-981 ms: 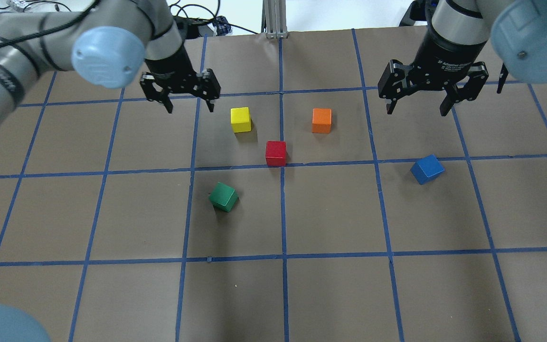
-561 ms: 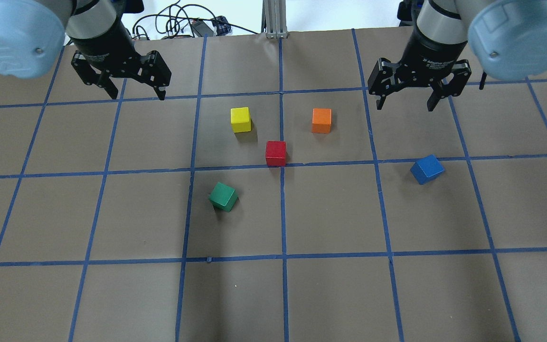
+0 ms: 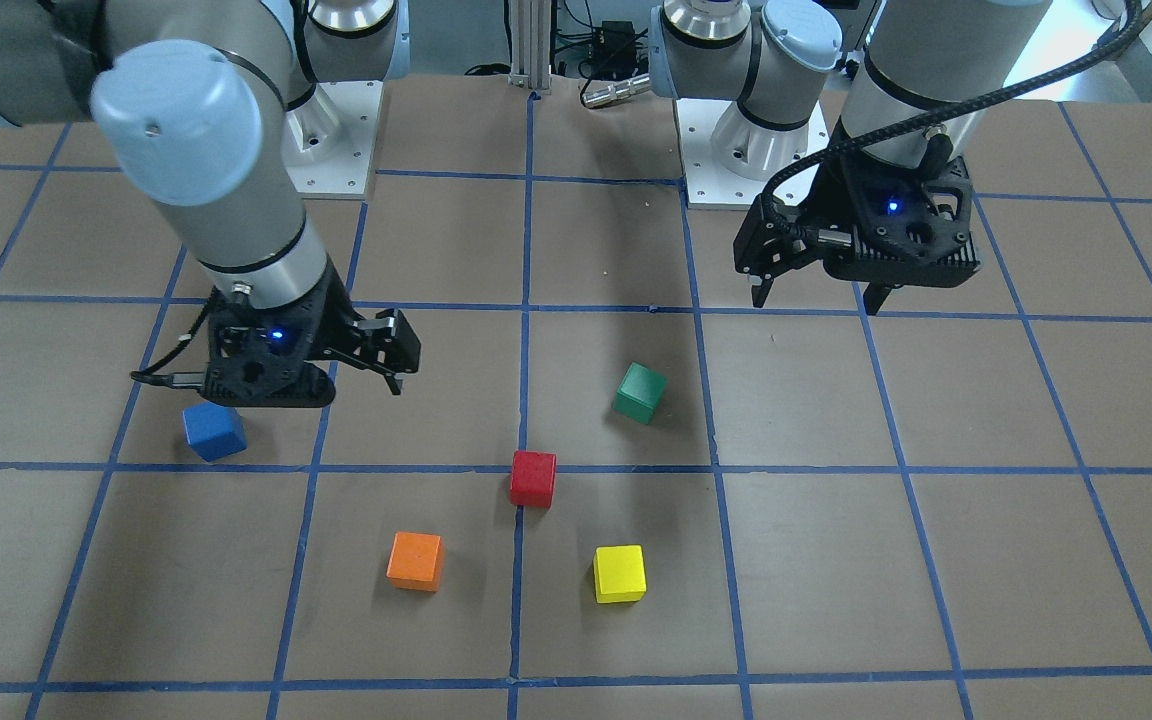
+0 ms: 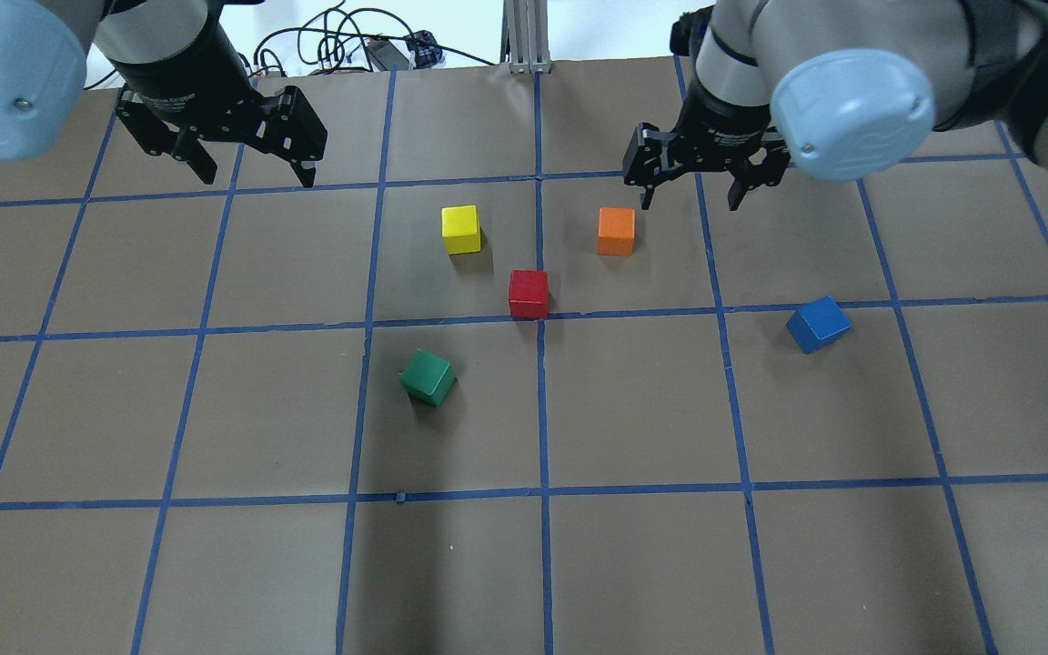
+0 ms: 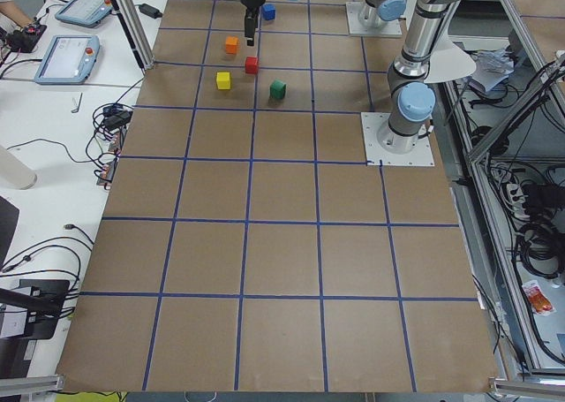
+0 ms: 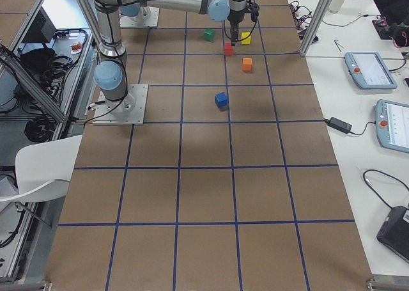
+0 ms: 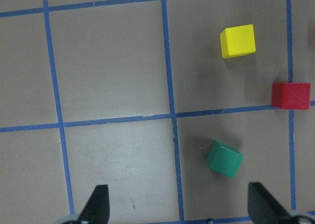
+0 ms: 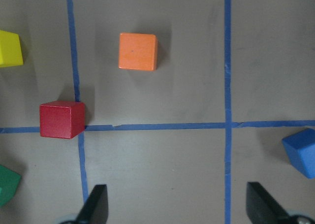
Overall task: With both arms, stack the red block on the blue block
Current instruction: 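Lower the right gripper onto the red cube and close it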
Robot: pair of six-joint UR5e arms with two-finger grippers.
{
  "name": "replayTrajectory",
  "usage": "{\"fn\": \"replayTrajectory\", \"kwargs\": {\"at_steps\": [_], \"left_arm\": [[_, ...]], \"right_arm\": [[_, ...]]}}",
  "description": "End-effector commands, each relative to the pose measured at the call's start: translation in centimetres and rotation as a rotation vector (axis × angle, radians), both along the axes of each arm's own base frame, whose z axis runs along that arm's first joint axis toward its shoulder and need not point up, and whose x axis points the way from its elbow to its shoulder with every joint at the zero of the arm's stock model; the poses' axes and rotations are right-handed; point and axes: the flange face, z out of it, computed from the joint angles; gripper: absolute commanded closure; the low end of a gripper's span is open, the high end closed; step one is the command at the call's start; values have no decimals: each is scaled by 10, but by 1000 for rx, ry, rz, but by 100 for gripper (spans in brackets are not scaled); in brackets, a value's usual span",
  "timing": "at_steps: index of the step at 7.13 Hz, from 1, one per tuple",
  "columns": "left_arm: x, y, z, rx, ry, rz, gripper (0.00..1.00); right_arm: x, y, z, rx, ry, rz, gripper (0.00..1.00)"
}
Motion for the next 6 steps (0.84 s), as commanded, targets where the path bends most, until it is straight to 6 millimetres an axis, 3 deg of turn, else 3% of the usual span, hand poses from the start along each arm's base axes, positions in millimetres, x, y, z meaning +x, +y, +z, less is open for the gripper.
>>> {"fn": "replayTrajectory", "kwargs": {"at_steps": [1,3,6], "left_arm": [[-2,10,-2,41,1,-2,0],[-1,12,1,35,-2,-2,0],[0,10,-3,43,-4,-1,0]], "right_arm": [[60,-10,-53,-11,-9,-35,0],[112,-6,-99,-13,-11,33,0],[142,-12,-151,-9,-42,52,0]]}}
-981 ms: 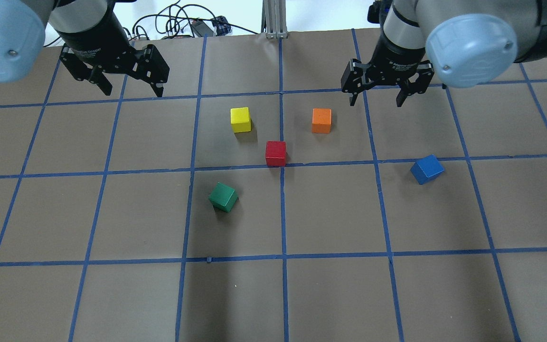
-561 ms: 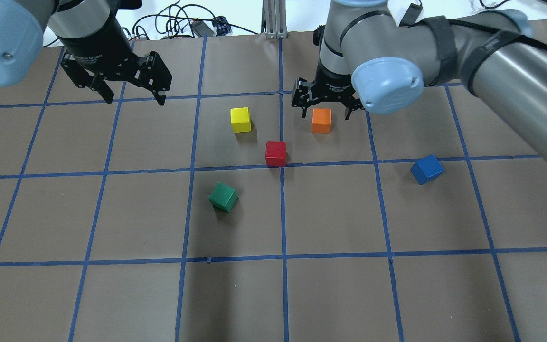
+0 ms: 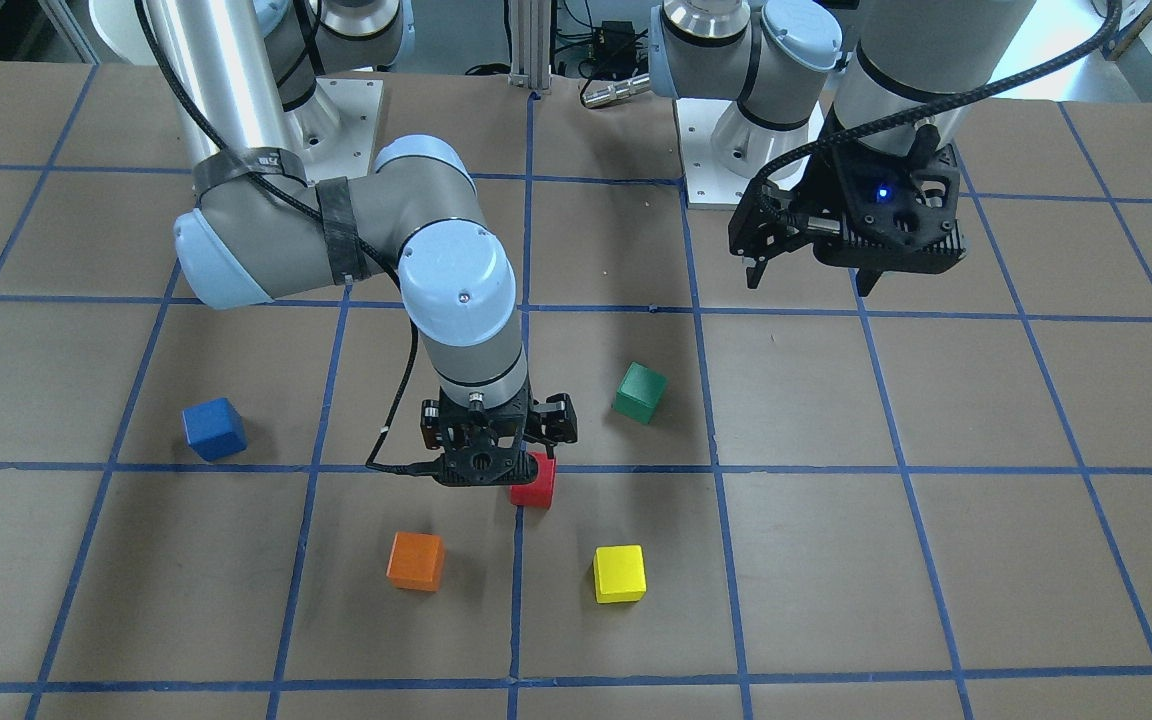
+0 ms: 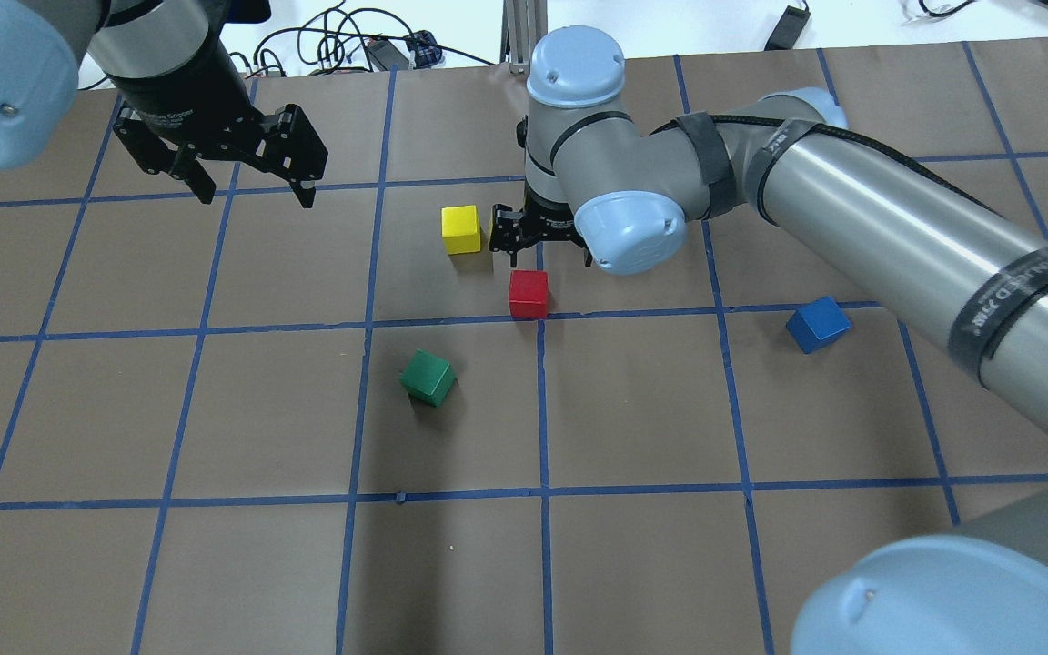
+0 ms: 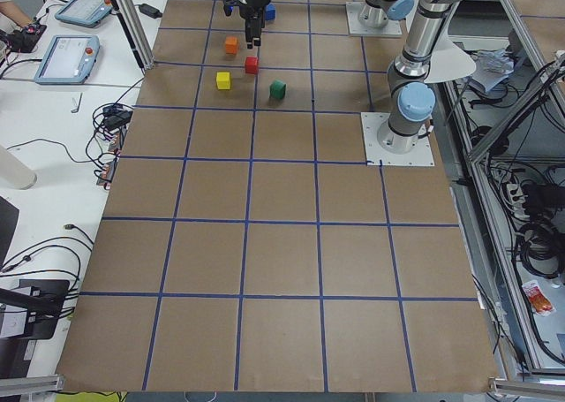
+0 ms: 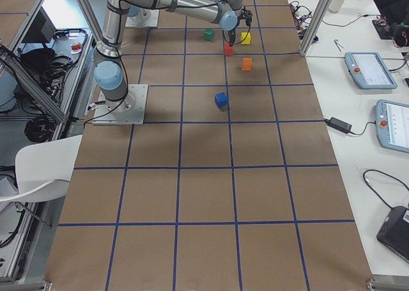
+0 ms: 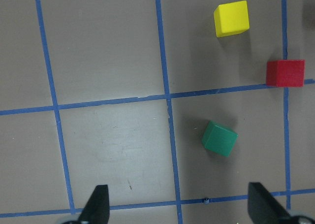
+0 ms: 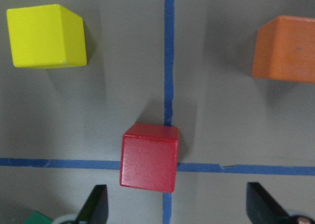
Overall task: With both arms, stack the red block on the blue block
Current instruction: 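Lower the right gripper onto the red cube and close it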
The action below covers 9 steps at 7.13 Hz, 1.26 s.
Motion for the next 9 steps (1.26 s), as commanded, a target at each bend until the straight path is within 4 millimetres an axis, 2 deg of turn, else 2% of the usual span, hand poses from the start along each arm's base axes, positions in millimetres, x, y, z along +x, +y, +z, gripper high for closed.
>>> {"fn": "replayTrajectory", "kwargs": {"at_steps": [1,3,4,5,6,7,8,9], "left_arm": [[0,0,-2,6,0,-1,0],[0,-1,-5,12,-1,-1,0],[0,-2,-6,13,-1,-1,0],[0,-3,-7,13,-1,-1,0],[0,-4,-9,18,-1,-1,0],[0,-4,-9,16,-1,-1,0],[0,-4,-9,16,-1,-3,0],[0,-5,-11,21,1,-3,0]], "right_arm": [[16,-6,-40,-5,-14,8,0],[16,-7,-54,13,-8,0,0],[17,-7,-61,22,-5,-2,13],[16,-7,-64,30,-2,-2,39],[17,-7,-62,29,-3,0,75],[17,-7,-59,30,-1,0,96],[15,-6,-51,26,0,-2,100],[9,-3,-25,26,0,-8,100]]}}
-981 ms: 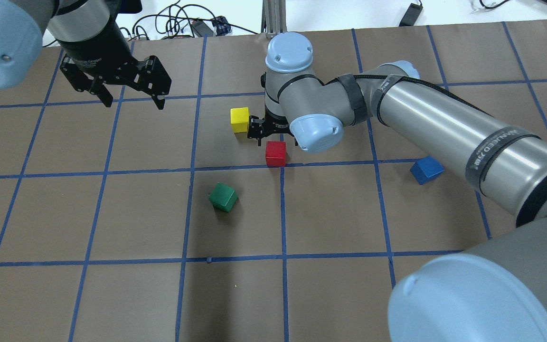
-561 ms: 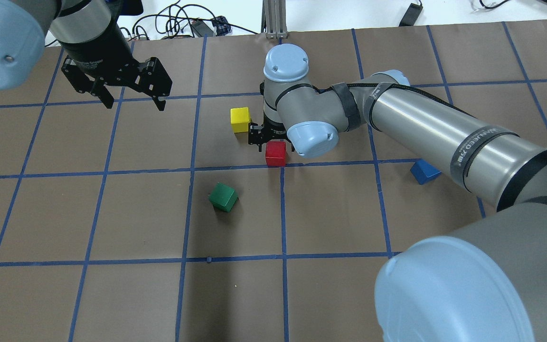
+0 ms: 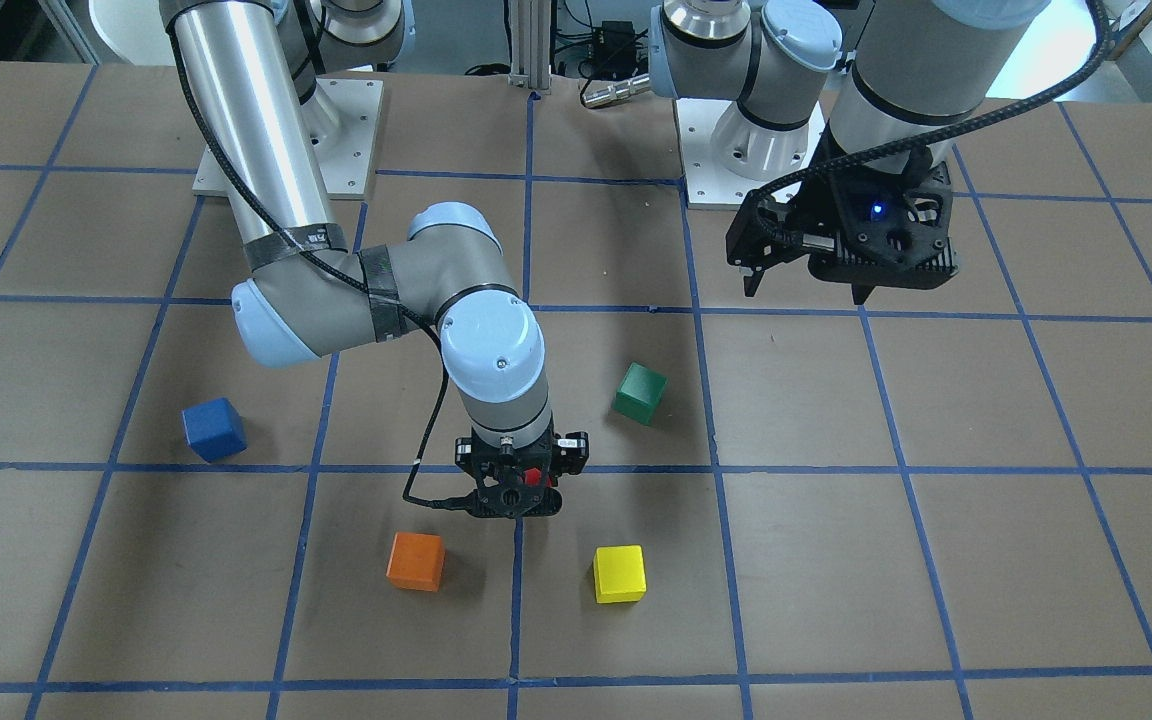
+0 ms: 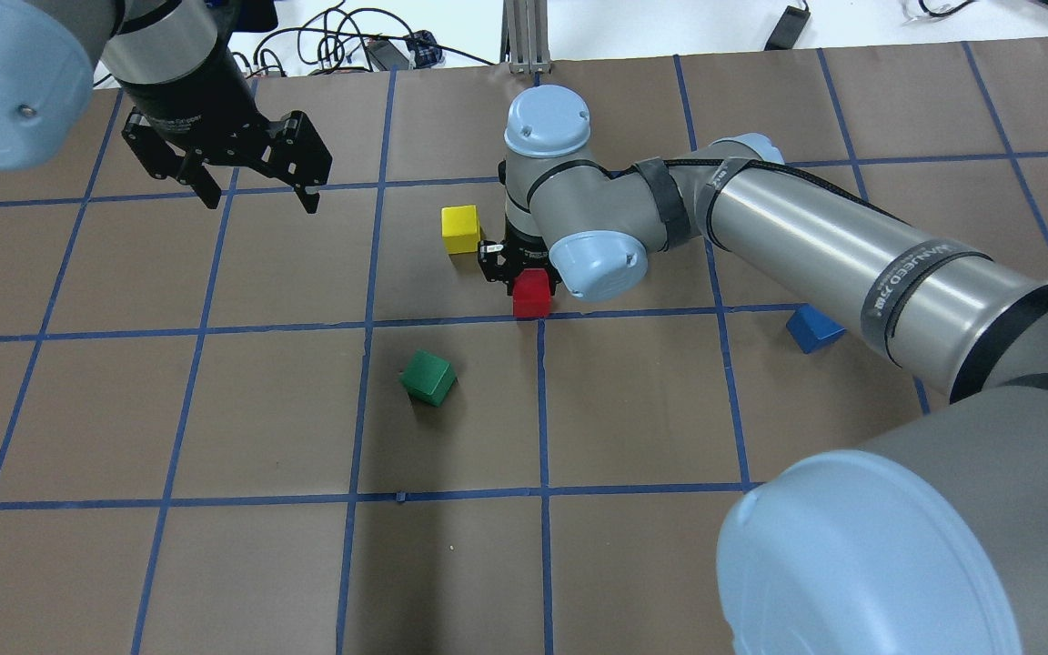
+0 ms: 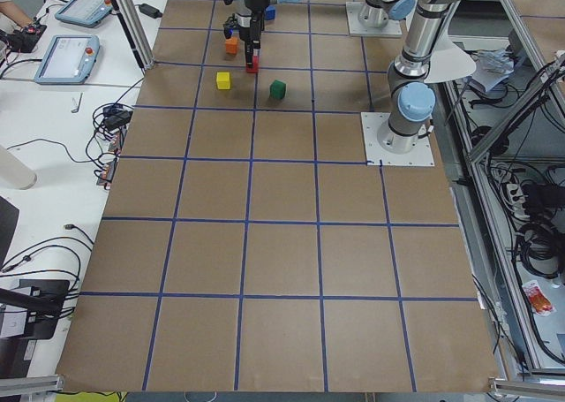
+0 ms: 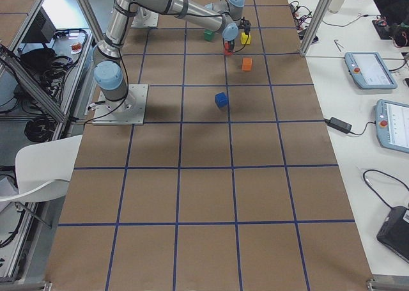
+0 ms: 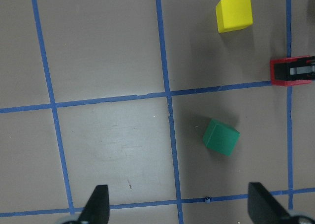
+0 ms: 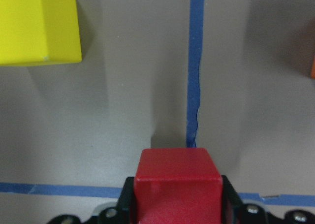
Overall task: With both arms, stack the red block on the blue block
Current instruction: 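Lift the red cube with the right gripper and carry it above the blue cube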
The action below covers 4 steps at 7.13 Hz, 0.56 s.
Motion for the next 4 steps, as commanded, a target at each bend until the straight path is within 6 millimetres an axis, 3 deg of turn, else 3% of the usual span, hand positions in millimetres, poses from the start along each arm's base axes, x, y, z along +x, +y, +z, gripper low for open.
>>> {"fn": "replayTrajectory", "kwargs": {"at_steps": [1,2,4], "left_arm": [[0,-2,-3,5,1,1,0],[0,-2,-3,5,1,1,0],[1,-2,-3,5,1,1,0]], "right_arm": [[-24,0,61,16,9,-25,100],[-56,-14,93,54,28,-69,100],[-160,-32,150,123,38,-61,100]]}}
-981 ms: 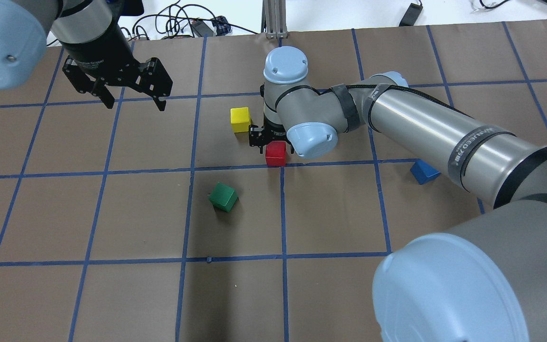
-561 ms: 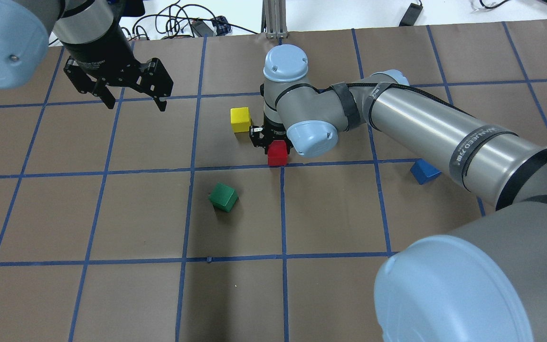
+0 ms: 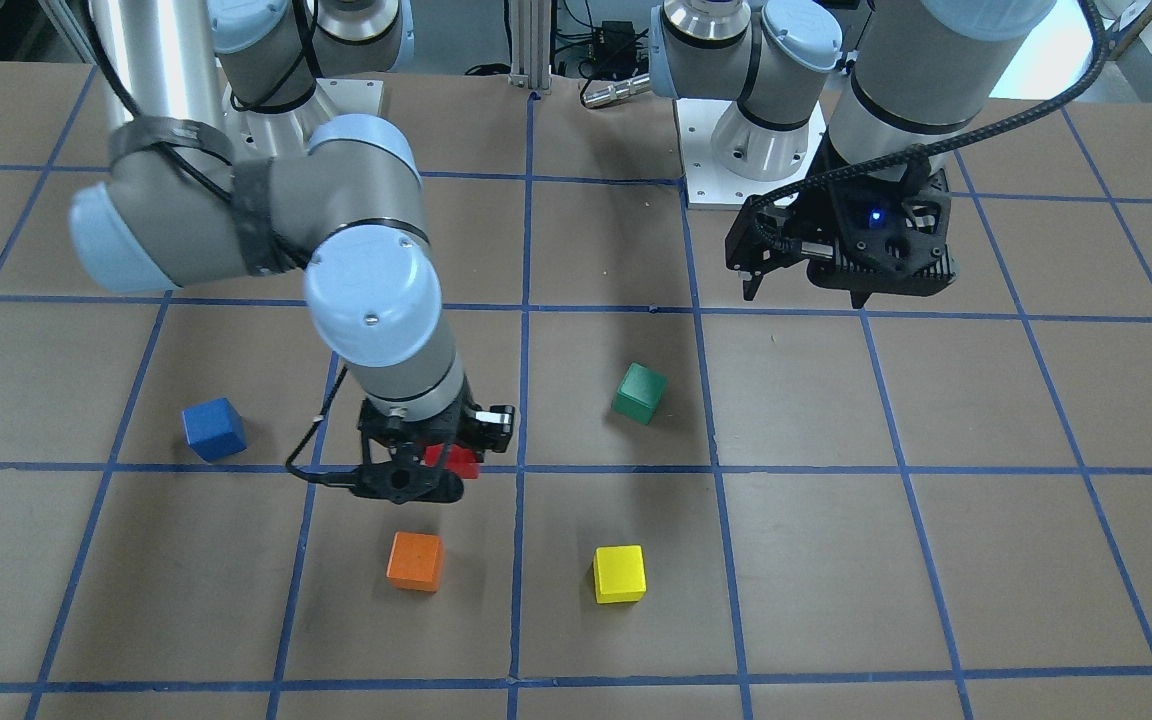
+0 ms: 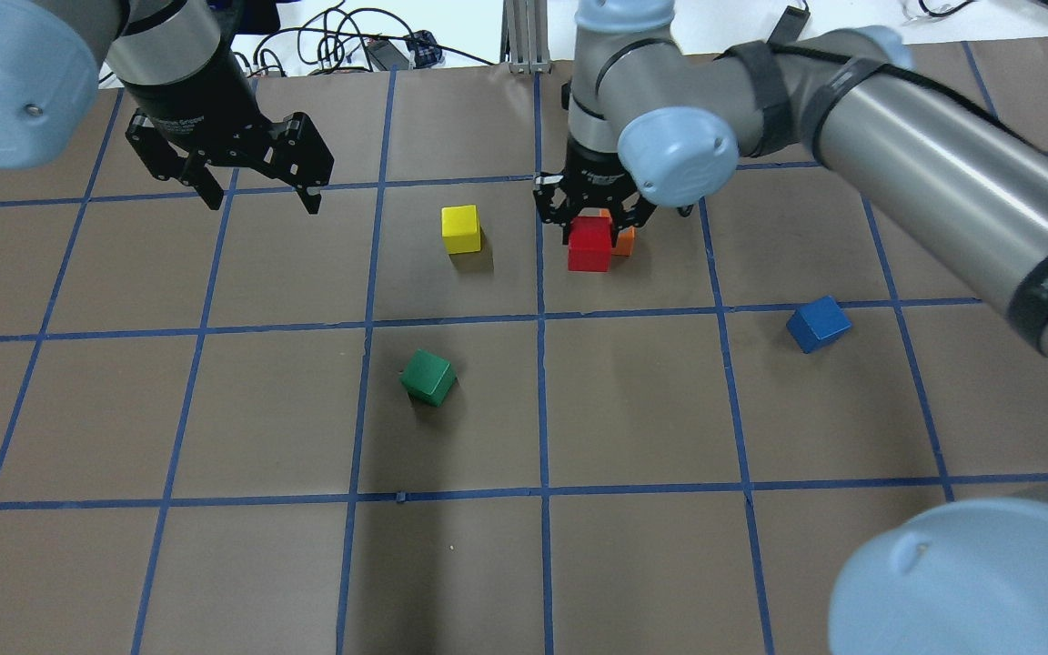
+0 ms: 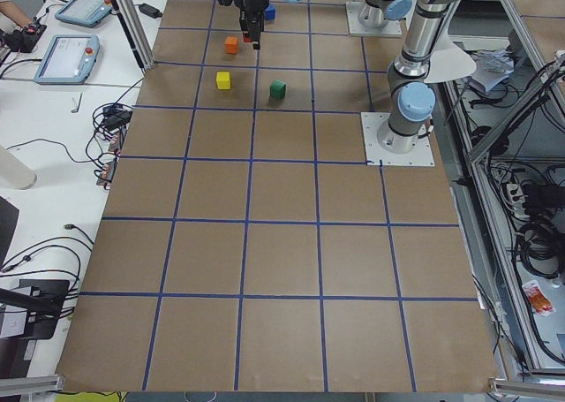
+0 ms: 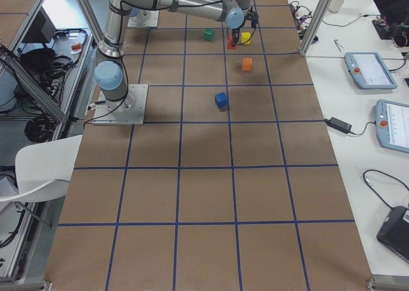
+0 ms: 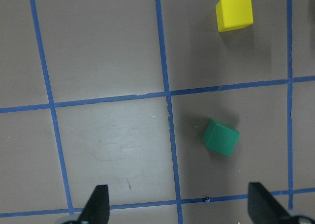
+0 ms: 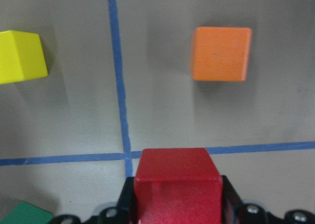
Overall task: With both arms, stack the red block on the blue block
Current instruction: 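Lift the red cube with the right gripper and carry it above the blue cube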
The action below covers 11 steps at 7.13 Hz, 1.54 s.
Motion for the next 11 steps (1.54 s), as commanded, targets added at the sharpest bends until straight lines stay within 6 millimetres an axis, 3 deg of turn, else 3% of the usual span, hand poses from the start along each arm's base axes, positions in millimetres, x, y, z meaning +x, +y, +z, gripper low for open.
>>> {"fn": "replayTrajectory", "kwargs": {"at_steps": [1,2,4,6,9,11], "left_arm": [[0,-1,-1,0,2,1,0],[0,-2,-2,2,2,1,0],[1,-2,-1,-3,2,2,0],[1,-2,-1,-3,2,2,0],[1,0,3,-12,0,1,0],[1,-1,2,-11,0,1,0]], "right_arm": [[-109,-9,49,35,-9,49,100],[-146,-13,53,30,11,83,100],[-213,-11,37,63,69,232,100],[-260,-4,16,64,46,300,100],[-263,20,-30,-20,60,372,100],[-259,32,-37,-42,63,374,100]]}}
